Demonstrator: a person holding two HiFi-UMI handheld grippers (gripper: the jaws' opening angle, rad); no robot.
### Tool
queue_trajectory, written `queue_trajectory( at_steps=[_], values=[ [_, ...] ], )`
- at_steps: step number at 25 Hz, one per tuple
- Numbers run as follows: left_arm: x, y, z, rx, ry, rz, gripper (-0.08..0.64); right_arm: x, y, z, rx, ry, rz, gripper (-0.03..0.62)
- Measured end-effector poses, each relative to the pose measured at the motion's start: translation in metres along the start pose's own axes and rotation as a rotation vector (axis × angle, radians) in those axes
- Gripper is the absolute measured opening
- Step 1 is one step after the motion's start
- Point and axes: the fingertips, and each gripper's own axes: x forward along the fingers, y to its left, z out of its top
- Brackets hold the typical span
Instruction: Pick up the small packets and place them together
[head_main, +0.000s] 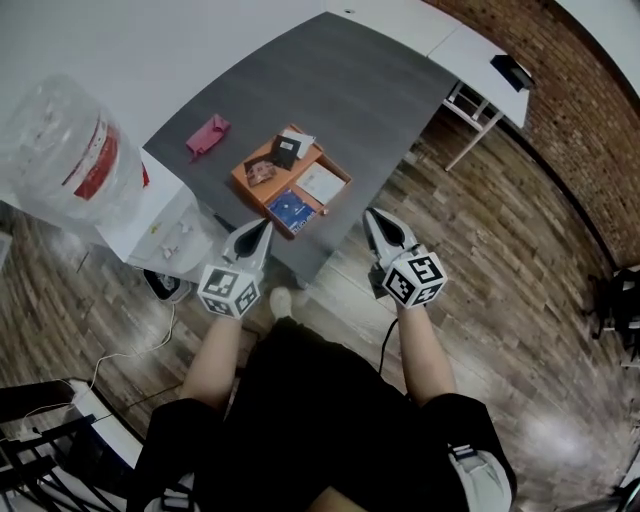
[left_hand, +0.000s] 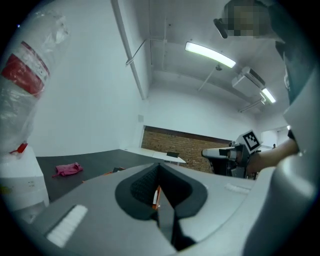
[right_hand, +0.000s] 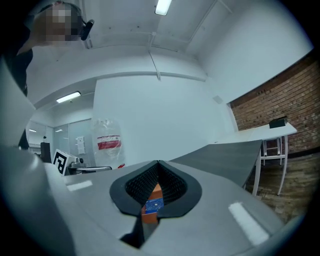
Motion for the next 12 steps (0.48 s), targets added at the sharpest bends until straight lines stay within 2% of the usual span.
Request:
queue_trajectory(
  at_steps=[7, 12],
  values=[
    [-0.045, -0.046, 0.005, 0.01, -0.038, 0.036, 0.0, -0.055, 0.021, -0.001, -0.011, -0.026, 0.023, 0.002],
    [-0.092, -0.062, 0.002, -0.009, -0.059, 0.112, 0.0, -0.085, 0.039, -0.01, 0.009, -0.048, 0.056, 0.002]
  ],
)
